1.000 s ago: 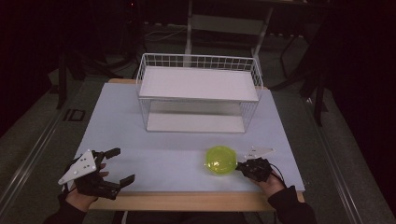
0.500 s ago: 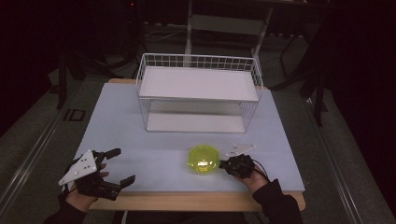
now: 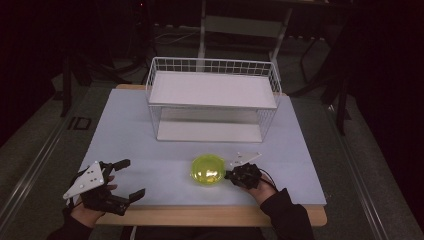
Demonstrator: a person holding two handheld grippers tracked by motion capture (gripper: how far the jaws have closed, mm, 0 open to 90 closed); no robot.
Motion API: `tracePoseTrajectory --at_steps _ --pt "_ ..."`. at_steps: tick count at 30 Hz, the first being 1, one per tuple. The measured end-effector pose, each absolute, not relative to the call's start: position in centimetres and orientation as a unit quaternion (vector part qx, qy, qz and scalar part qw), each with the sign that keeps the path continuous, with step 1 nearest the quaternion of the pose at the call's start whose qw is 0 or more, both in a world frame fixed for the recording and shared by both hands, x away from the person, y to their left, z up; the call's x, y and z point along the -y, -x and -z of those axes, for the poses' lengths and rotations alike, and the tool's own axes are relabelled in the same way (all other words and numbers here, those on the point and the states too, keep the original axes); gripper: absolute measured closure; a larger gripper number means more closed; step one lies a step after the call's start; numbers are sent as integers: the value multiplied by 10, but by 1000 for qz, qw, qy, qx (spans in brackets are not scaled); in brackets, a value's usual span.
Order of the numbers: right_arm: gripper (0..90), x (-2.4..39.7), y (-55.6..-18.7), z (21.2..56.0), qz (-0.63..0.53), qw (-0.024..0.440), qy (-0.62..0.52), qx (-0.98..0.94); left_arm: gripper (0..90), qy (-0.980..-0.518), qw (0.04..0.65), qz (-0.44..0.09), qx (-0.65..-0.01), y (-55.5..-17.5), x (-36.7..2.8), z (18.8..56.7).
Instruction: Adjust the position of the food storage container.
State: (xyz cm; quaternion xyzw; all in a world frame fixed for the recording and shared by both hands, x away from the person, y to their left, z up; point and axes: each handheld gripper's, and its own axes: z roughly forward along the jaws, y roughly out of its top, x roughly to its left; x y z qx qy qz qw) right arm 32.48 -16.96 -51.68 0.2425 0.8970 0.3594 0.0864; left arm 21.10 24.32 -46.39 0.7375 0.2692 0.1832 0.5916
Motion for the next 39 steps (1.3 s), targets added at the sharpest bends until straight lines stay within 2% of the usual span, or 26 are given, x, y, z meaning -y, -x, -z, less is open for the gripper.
tracePoseTrajectory --at_steps 7,14,18,21,23,28,31,33,35,39 --pt "893 182 -323 513 -354 106 -250 -895 2 -733 597 -183 -271 -211 -244 463" --pt "845 198 -317 499 -357 138 -253 -889 2 -735 596 -182 -268 -211 -243 463" --pt "756 207 -309 487 -363 155 -252 -883 2 -731 604 -181 -260 -210 -242 462" --pt "638 211 -300 477 -365 171 -242 -883 3 -717 630 -175 -242 -209 -238 459" --pt "570 213 -293 471 -372 199 -236 -875 2 -719 630 -171 -237 -208 -235 458" --pt "457 218 -282 458 -418 197 -253 -850 3 -737 619 -123 -241 -210 -226 457" --pt "408 218 -279 455 -420 196 -249 -851 3 -742 615 -125 -234 -209 -220 453" --pt "446 217 -278 454 -425 194 -240 -851 2 -753 604 -123 -230 -211 -215 452" --pt "446 214 -277 453 -410 210 -240 -854 3 -763 593 -114 -231 -214 -211 451" --pt "466 207 -276 448 -410 201 -252 -853 3 -778 571 -104 -241 -221 -200 450"
